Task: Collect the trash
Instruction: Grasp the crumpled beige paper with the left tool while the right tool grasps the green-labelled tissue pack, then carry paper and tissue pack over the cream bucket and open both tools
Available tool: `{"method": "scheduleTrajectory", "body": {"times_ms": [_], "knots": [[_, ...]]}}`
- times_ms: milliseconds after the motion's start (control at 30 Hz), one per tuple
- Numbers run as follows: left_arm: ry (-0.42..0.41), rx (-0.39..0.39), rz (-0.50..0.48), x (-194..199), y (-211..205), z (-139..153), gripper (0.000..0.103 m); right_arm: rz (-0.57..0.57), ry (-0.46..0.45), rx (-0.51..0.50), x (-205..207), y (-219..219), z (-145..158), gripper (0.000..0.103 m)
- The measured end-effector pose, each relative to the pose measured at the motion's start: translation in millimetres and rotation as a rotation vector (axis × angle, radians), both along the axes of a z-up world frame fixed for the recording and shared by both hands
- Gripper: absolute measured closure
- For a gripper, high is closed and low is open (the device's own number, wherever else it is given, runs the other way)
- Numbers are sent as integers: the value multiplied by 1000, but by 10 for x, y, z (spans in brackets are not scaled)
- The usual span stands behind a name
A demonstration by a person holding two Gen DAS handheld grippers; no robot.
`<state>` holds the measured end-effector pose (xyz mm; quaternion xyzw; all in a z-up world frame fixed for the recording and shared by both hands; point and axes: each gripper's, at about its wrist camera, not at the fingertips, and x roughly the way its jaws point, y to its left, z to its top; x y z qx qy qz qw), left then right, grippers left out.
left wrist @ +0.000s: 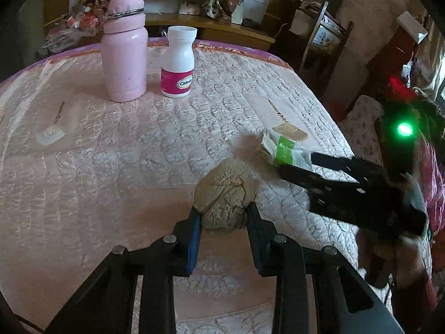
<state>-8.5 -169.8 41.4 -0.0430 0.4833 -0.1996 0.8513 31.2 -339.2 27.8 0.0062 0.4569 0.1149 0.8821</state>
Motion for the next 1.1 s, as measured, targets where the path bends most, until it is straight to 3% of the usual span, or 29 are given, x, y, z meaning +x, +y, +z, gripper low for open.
{"method": "scheduleTrajectory", "body": {"times_ms": [233, 267, 367, 467, 833, 1100], "knots": [[-14, 2, -16, -80, -58, -6, 70, 35, -5, -47, 207, 144, -117, 32], [-12, -1, -18, -96, -73, -7, 70, 35, -14, -52, 188, 156, -112, 48], [-17, -13, -21, -164, -121, 28, 70, 12, -30, -32, 79, 133, -58, 63], [-35, -9, -40, -300, -195, 85, 70, -27, -34, 15, -144, 50, 51, 64], [-98, 54, -109, -921, -526, 167, 70, -163, -75, 15, -1435, -223, 301, 64], [-136, 67, -147, -1213, -744, 280, 70, -268, -119, 9, -2056, -465, 484, 64]]}}
